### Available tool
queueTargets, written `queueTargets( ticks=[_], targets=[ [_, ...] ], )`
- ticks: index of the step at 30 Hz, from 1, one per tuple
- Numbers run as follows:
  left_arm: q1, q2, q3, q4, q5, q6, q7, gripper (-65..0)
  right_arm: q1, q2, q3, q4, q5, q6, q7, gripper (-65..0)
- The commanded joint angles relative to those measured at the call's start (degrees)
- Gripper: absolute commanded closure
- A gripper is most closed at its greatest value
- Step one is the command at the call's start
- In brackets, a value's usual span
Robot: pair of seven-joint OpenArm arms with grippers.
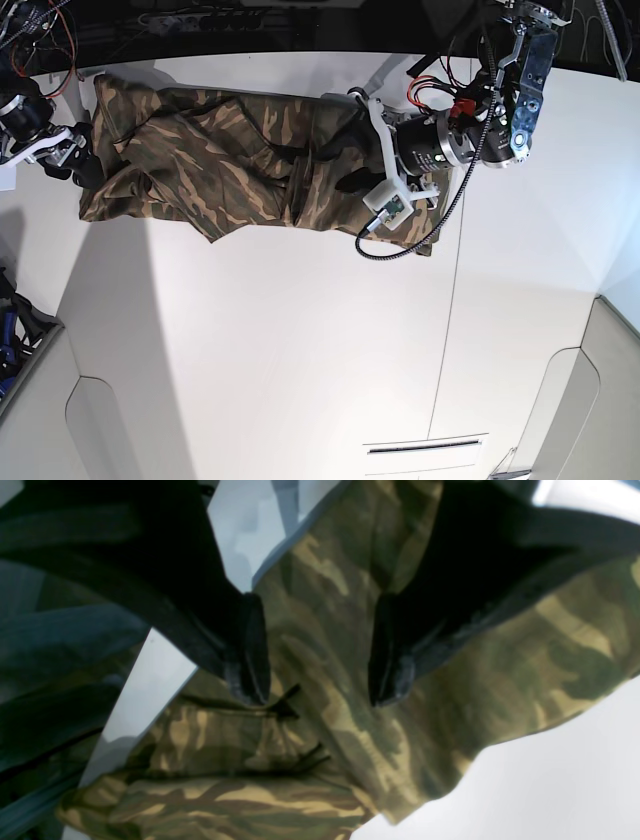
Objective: Fold the T-shirt properly
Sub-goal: 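Carry the strip end in the left gripper toward the middle of the strip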
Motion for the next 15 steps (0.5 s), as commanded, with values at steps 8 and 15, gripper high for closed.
queueTargets(
  ticks=[8,15],
  targets=[
    [-0.59,1.11,-0.15,0.85,-1.07,0.09,-0.96,-34.9,0.39,1.55,0.28,-4.11,-0.79,-0.24,2.21,-43.9],
    [-0.59,1.14,-0.15,0.85,-1.07,0.09,-0.98,-34.9,0.39,2.64,0.26,-7.98,3.87,0.33,-1.22,-43.9]
  ],
)
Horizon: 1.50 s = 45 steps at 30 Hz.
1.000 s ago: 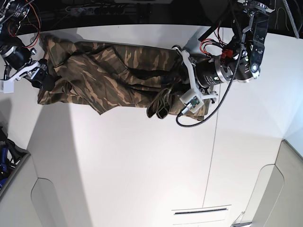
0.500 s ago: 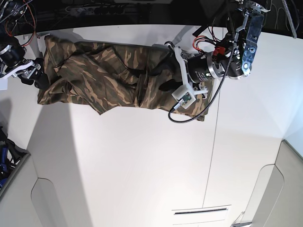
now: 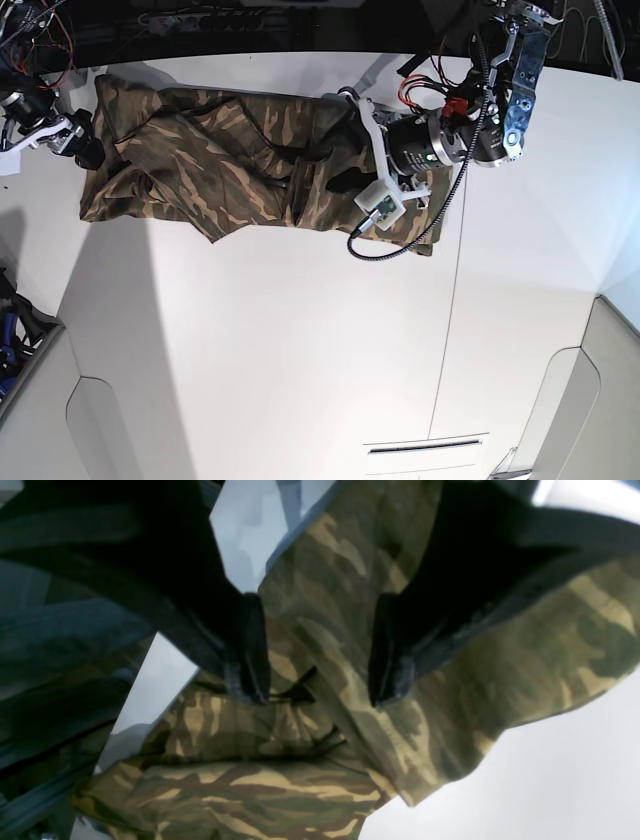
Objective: Fold the T-shirt properly
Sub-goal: 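Carry the strip end in the left gripper toward the middle of the strip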
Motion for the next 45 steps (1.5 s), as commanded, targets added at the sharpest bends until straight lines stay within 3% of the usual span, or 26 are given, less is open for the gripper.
queueTargets(
  ticks=[1,13,23,25,30,38,45],
  targets=[
    [-0.59,-0.31,-0.17,0.87,-1.01,0.07,-1.03,-34.9,0.39,0.79,0.26,0.0,2.19,0.83,0.13,-43.9],
    [-0.59,-0.31,-0.17,0.87,-0.98,1.51,-1.01,-34.9,0.55,0.79,-6.1,-4.35,7.37,1.68,-0.85,-43.9],
    [-0.57,-0.33,-0.17,0.87,-0.52,2.82,-0.09,-34.9,2.54,-1.31,-9.4,-4.35,4.0,1.66,0.02,-43.0],
    [-0.59,-0.31,-0.17,0.87,-0.57,2.82,0.0,-34.9,2.86,-1.44,-9.46,-4.35,3.41,1.66,-0.02,-35.1],
    [-0.61,-0.31,-0.17,0.87,-0.61,2.82,0.09,-34.9,3.28,-1.42,-9.49,-4.35,3.06,1.66,0.0,-0.6],
    [-0.72,-0.33,-0.22,0.87,-0.63,2.8,0.0,-34.8,3.3,-0.96,-9.44,-4.33,3.06,1.68,0.46,0.0],
    [-0.92,-0.33,-5.42,1.68,-4.48,1.81,0.57,-34.8,3.45,4.11,-9.11,-4.26,3.13,1.66,0.87,0.0]
  ],
)
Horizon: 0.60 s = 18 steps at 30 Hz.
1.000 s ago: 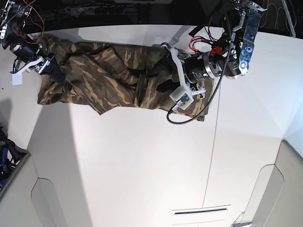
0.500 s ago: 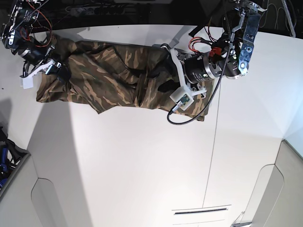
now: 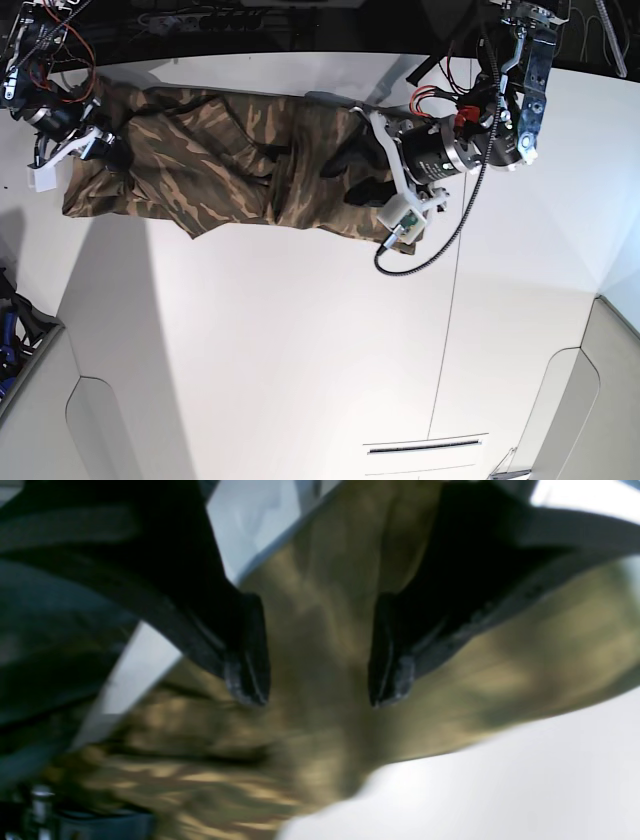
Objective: Fold the T-shirt properly
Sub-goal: 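Carry the strip end in the left gripper toward the middle of the strip, then lift the strip end with the right gripper and fold it toward the left gripper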
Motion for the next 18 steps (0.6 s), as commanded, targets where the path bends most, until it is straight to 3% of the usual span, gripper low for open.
queueTargets(
  ticks=[1,6,12,18],
  targets=[
    [-0.74,-0.2,-1.49,1.38,-1.75,-1.11,-0.76,-34.8,0.59,1.81,0.59,0.83,1.05,0.39,0.98,0.0],
    [-0.72,-0.22,-6.12,1.38,-3.8,-1.27,0.94,-34.8,0.57,6.51,0.9,0.83,1.18,0.39,0.92,0.0],
    [0.96,-0.22,-7.8,1.36,-1.73,-0.87,2.08,-34.8,0.59,11.72,0.92,3.21,1.2,0.39,0.92,0.0],
    [5.2,-0.17,-7.78,1.25,-0.59,0.48,1.53,-34.8,1.75,12.46,0.92,13.14,3.06,0.39,-3.43,0.0]
  ],
)
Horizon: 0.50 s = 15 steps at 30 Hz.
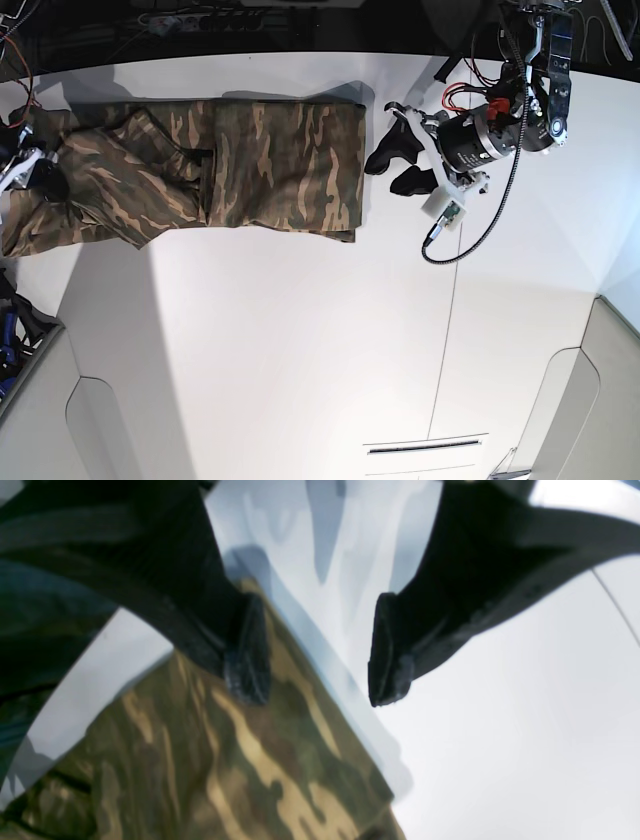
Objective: Fold the T-shirt properly
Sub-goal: 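Lift the strip end with the right gripper and fold it toward the left gripper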
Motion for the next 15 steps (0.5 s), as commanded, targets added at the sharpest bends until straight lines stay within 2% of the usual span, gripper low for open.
queueTargets(
  ticks=[1,6,11,15],
  targets=[
    [0.35,-0.28,-0.15,1.01,-0.98,-0.15,-1.73,-34.8,1.38,1.14,0.48,2.75,2.6,0.46,0.46,0.0],
    [2.91,1.18,-0.04,0.79,-0.9,-0.15,-2.14,-34.8,2.51,-0.72,0.37,11.67,3.32,0.46,-0.81,0.0],
    [3.41,3.19,-0.07,-2.4,-0.31,-0.17,-2.36,-34.8,2.51,-6.67,-1.46,19.78,2.4,0.46,-1.05,0.0],
    [3.45,4.79,-0.04,-6.47,-0.42,-0.2,-3.26,-34.8,2.51,-11.28,-6.54,23.87,-0.22,0.42,-0.98,0.0]
  ],
)
